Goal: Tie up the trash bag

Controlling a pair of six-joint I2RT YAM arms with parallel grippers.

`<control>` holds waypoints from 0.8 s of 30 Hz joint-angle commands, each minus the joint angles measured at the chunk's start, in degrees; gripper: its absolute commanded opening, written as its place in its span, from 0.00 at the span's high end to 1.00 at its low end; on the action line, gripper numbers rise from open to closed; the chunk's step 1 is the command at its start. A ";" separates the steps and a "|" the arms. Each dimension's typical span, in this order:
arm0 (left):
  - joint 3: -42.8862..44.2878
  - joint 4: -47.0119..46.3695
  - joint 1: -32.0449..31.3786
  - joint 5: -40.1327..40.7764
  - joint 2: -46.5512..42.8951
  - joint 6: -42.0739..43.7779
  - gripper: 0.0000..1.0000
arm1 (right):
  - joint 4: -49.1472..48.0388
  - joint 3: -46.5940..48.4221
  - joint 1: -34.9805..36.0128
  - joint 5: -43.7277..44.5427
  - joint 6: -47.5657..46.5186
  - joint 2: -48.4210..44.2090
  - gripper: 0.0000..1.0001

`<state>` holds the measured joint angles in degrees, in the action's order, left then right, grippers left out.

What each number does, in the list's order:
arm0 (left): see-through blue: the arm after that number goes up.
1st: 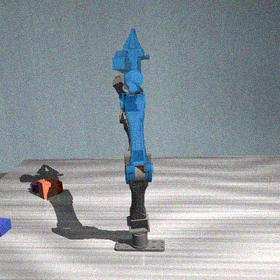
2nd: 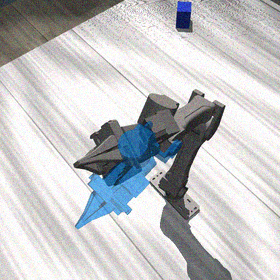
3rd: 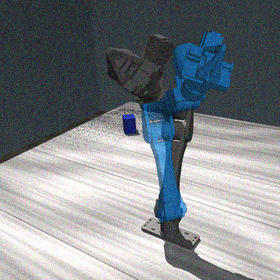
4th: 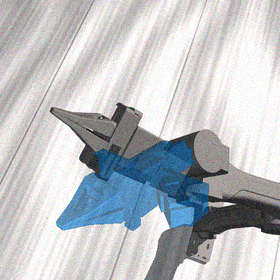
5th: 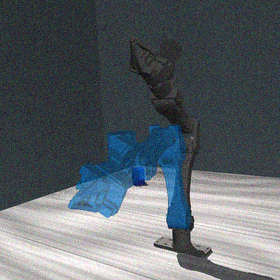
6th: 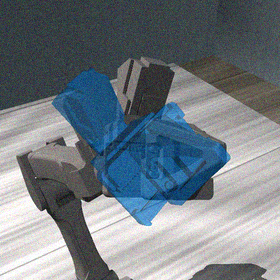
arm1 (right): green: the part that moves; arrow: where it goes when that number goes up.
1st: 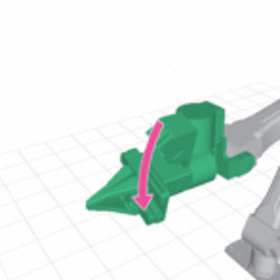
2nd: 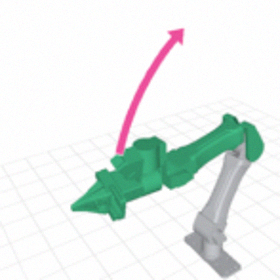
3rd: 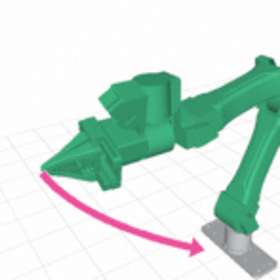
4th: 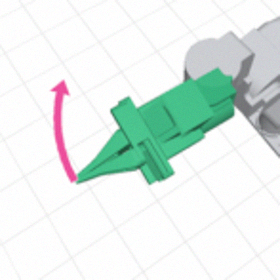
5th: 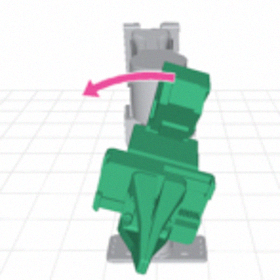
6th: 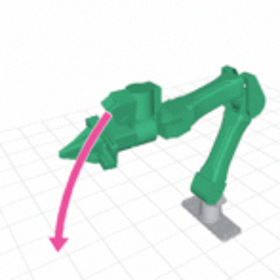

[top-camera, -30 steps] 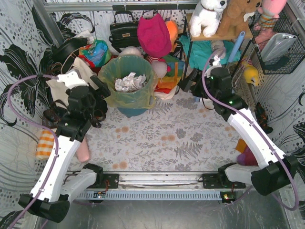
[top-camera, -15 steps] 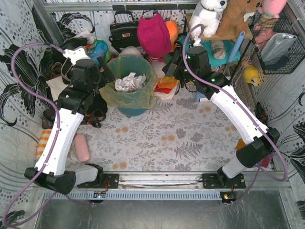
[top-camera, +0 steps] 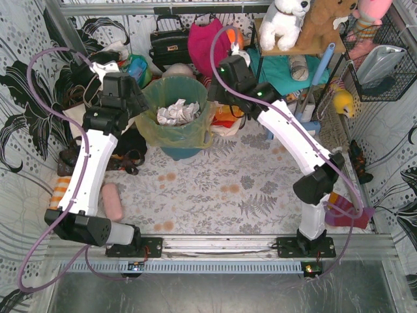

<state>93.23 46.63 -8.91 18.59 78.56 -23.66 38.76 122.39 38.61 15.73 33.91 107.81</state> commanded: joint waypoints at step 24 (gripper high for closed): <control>4.46 -3.23 4.15 -5.34 11.42 4.62 0.50 | 6.77 17.77 2.25 1.15 -4.74 14.51 0.57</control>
<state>96.97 46.00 -5.54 14.31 89.21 -20.45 45.50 137.64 40.34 18.46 30.33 120.84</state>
